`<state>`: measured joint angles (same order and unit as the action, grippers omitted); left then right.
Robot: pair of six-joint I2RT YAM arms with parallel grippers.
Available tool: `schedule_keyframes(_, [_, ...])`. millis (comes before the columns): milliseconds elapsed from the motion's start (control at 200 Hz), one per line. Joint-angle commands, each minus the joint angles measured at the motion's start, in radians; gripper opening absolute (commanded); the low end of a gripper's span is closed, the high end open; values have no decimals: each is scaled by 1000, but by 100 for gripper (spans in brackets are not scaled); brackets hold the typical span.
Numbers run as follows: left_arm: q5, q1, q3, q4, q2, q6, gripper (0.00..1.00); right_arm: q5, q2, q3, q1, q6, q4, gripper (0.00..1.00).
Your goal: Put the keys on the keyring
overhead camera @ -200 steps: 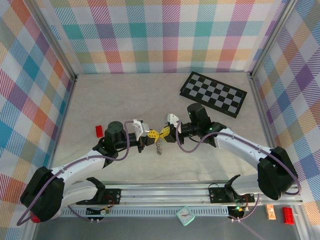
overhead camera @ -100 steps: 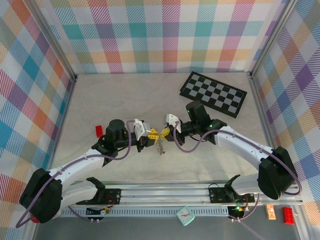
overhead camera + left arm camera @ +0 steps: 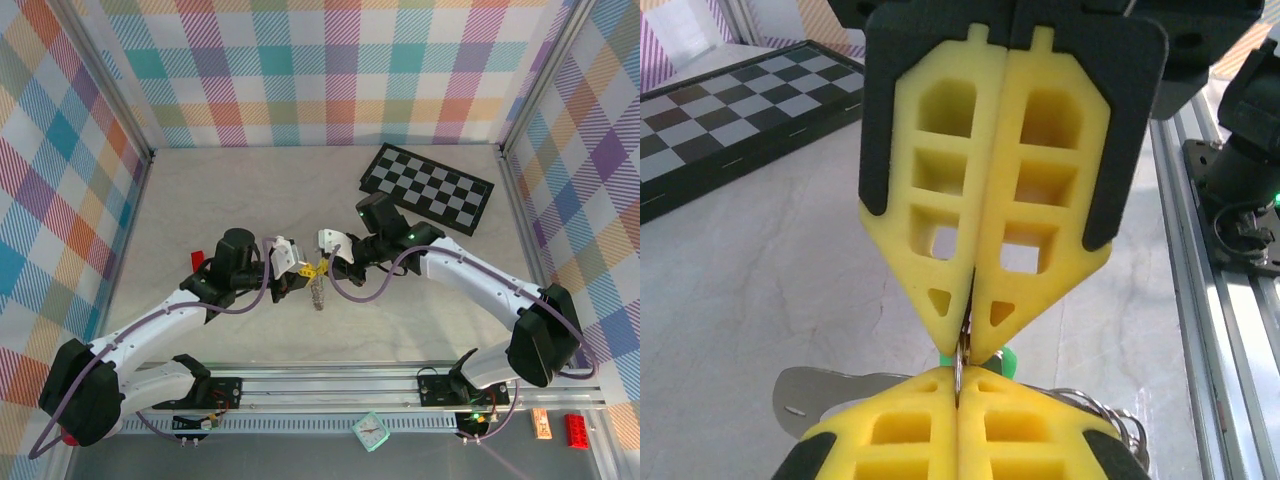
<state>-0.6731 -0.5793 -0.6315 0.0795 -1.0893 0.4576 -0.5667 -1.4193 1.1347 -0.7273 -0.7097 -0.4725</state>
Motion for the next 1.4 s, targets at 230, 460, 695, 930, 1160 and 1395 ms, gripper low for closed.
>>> schedule_keyframes(230, [-19,1,-3,26,24,20,0,-98,64,-89,35,230,115,31])
schedule_keyframes(460, [-14,-5,19,62,27,18,0,-97,106,-187,47,466,246,35])
schedule_keyframes(695, [-22,-5,27,73,33,18,0,-46,107,-204,47,493,276,26])
schedule_keyframes(930, [-22,-7,29,72,38,18,0,-71,89,-190,47,484,281,17])
schedule_keyframes(1160, [-21,-7,27,75,36,18,0,-112,89,-193,47,477,286,13])
schedule_keyframes(1395, [-22,-8,27,75,37,17,0,-131,85,-194,47,467,278,1])
